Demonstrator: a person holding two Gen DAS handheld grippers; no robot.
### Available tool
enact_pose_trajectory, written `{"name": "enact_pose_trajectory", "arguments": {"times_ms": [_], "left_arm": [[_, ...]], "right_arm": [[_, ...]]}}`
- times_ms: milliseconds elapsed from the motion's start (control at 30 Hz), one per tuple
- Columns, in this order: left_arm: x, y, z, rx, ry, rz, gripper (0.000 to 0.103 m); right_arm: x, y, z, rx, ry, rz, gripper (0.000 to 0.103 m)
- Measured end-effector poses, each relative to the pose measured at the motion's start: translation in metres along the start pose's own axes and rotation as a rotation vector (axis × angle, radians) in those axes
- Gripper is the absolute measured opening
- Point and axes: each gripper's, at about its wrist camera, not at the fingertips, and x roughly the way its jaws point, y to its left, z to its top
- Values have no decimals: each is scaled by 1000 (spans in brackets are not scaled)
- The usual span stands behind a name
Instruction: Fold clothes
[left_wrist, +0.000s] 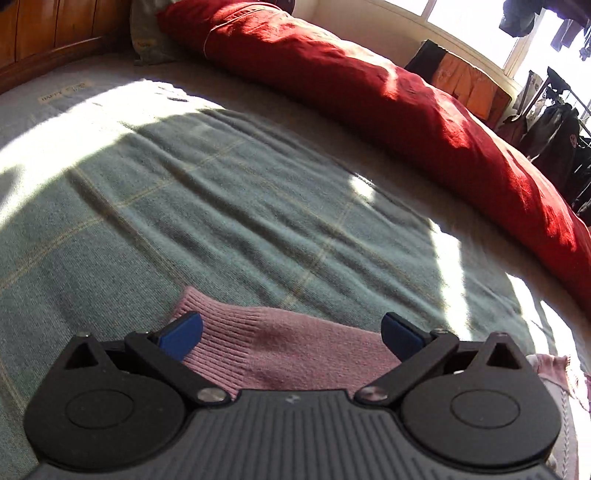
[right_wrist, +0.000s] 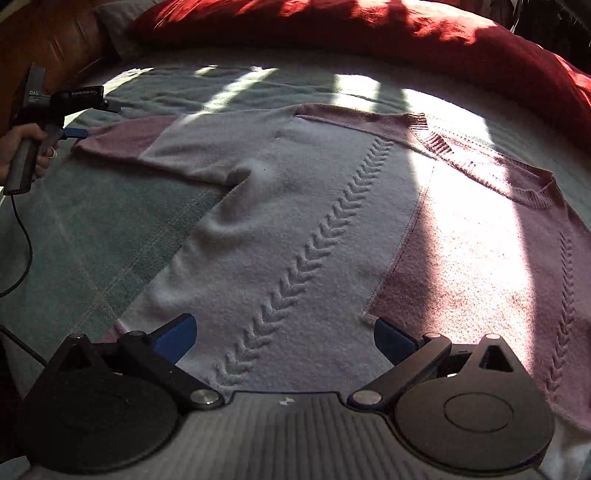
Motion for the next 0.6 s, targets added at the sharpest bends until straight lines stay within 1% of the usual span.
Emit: {"name": "enact_pose_trajectory", "arguments": {"times_ms": [67, 100, 133, 200, 267, 333, 400, 467, 600], "left_arm": [[4, -6, 0, 18, 15, -45, 102], [8, -9, -2, 34, 27, -55, 102], [13, -11, -3, 47, 41, -43, 102], [22, -12, -6, 64, 65, 7, 102], [22, -15, -8, 83, 58, 58, 102], [13, -24, -9, 110, 42, 83, 102], [1, -39, -11, 151, 39, 62, 102], [-12, -59, -15, 200, 43, 22, 102], [-26, -111, -30, 286, 81, -94, 102]], "right_arm": [[0, 2, 2, -2, -5, 6, 103], [1, 3, 3, -3, -5, 10, 103], [1, 4, 3, -3, -5, 9, 103], [1, 7, 3, -1, -3, 6, 103], [0, 8, 1, 4, 0, 2, 103], [-2, 7, -2, 12, 1, 2, 103], [-5, 5, -4, 21, 2, -3, 103], [-7, 3, -6, 29, 0, -1, 103], [-14, -3, -6, 42, -13, 6, 103]]}}
